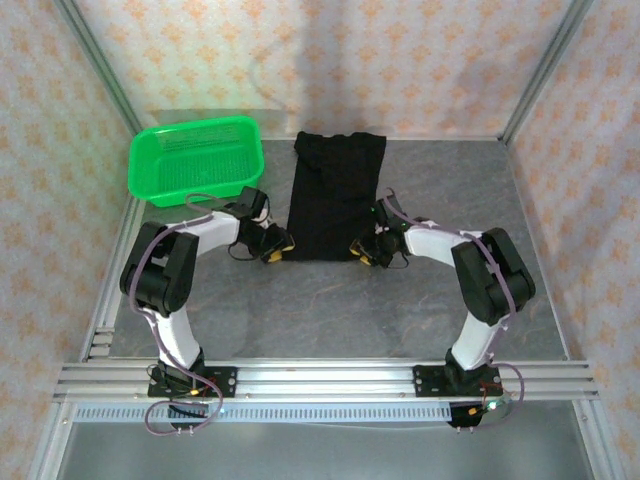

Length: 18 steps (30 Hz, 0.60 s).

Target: Fold and stack the t-shirts

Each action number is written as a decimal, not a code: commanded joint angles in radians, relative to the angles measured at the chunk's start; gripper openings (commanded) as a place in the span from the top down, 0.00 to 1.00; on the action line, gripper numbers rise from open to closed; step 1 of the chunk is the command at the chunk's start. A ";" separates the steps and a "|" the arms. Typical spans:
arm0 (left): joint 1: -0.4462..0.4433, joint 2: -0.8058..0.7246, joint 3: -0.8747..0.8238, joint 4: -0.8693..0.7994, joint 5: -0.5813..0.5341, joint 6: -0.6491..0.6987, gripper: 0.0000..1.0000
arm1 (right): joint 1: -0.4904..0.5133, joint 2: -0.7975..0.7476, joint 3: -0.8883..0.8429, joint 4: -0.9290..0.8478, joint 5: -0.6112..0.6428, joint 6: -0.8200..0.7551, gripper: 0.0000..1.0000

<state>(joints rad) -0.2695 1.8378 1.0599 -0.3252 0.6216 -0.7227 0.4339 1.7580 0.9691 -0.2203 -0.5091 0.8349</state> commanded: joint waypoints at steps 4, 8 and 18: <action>-0.055 0.037 0.060 -0.006 0.036 0.053 0.78 | -0.012 0.009 0.042 0.007 0.060 -0.006 0.89; -0.054 -0.011 0.074 -0.109 -0.005 0.119 0.95 | -0.013 -0.045 0.014 -0.038 0.074 -0.004 0.97; -0.079 -0.233 -0.099 -0.169 -0.078 0.121 1.00 | 0.013 -0.355 -0.219 -0.099 0.078 0.094 1.00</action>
<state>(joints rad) -0.3355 1.6665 1.0233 -0.4294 0.5987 -0.6079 0.4343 1.4910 0.8158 -0.2581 -0.4644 0.8787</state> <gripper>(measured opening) 0.049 0.041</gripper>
